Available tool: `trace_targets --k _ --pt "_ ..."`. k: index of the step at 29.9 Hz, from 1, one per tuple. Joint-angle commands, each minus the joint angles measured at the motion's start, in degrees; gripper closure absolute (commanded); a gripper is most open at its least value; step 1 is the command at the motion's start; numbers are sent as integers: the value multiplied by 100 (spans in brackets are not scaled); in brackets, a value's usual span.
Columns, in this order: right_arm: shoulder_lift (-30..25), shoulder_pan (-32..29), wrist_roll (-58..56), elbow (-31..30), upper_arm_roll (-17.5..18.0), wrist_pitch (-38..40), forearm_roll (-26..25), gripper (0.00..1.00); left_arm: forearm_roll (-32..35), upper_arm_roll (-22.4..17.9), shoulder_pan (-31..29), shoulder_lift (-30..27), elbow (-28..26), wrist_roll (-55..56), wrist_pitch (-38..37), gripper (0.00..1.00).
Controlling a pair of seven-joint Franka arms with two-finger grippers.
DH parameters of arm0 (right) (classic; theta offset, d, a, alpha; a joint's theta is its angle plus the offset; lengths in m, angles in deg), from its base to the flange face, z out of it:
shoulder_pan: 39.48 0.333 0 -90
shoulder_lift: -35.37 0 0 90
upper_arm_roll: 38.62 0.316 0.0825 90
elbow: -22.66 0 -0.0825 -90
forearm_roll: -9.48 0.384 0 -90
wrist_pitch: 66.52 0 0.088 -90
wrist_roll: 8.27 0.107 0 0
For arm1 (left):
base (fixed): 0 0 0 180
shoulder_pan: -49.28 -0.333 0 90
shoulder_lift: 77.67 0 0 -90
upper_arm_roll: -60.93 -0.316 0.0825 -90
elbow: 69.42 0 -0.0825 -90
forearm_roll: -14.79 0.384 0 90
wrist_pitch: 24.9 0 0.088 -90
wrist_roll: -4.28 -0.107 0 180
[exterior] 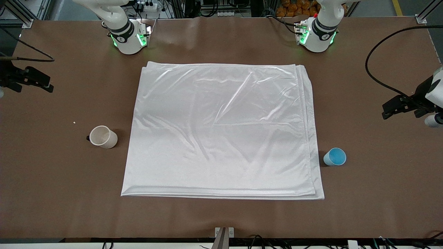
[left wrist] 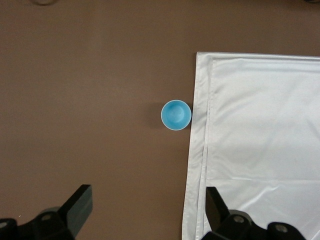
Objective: Place blue cup into white mug on cloth
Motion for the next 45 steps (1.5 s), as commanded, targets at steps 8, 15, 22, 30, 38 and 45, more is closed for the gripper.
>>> trace_targets --k 8,15,22,30,38,45 --pt "40 -63 73 86 10 35 -43 0 54 22 -21 42 94 14 4 0" --pt "23 -55 3 -11 19 44 -43 0 -52 22 -39 104 94 14 4 0" --pt "-30 -55 -120 -222 19 -26 -43 0 18 22 -65 297 85 14 30 0" --pt "-65 -125 -577 -599 10 -254 -34 0 -35 22 -162 657 23 14 443 0" --pt "-127 -125 -1138 -1276 10 -860 -51 0 9 22 -162 1009 6 14 636 0" --pt "-136 -239 -2105 -1821 1 -1423 -60 0 18 22 -179 1202 -64 14 812 0"
